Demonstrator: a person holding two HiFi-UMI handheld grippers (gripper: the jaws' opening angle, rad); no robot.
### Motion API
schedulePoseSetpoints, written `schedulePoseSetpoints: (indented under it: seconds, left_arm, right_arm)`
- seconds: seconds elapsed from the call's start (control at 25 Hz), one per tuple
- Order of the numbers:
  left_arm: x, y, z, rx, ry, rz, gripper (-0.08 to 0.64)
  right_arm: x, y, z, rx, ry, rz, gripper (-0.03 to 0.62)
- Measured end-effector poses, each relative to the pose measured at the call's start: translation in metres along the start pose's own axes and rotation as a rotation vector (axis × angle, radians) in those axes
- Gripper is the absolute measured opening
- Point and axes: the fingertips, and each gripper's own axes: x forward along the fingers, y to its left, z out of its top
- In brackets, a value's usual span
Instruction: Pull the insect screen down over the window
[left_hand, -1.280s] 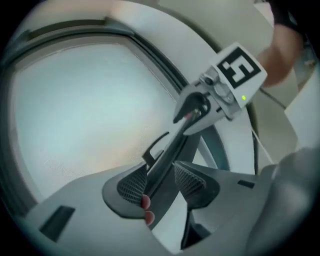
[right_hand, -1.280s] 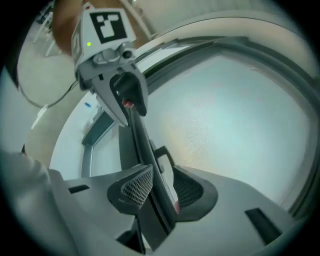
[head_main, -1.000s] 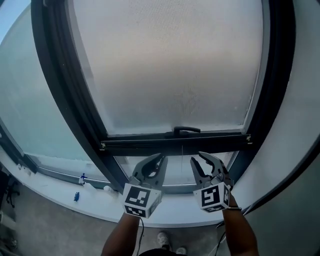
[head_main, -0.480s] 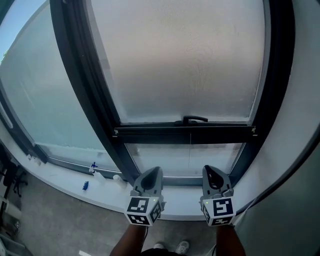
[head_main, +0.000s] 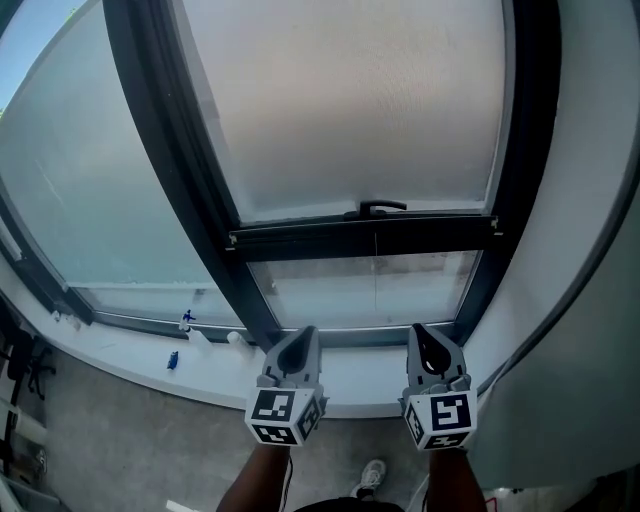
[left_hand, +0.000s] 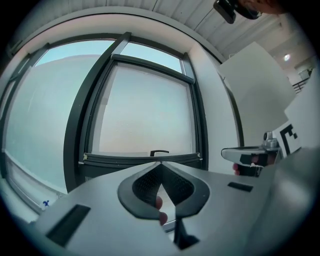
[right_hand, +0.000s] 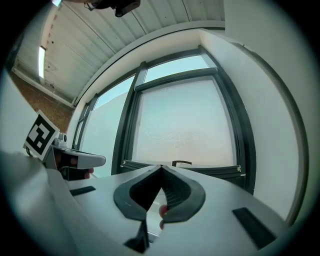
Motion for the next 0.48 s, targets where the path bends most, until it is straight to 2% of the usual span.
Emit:
schedulePoseSetpoints:
  seconds: [0.48]
  left_arm:
    - [-0.094,-0.009,-0.016,-0.023,0.013,-0.005,0.002]
  right_arm:
    - [-0.075,0.066,0.000,-0.063,0.025,-0.022,0.003]
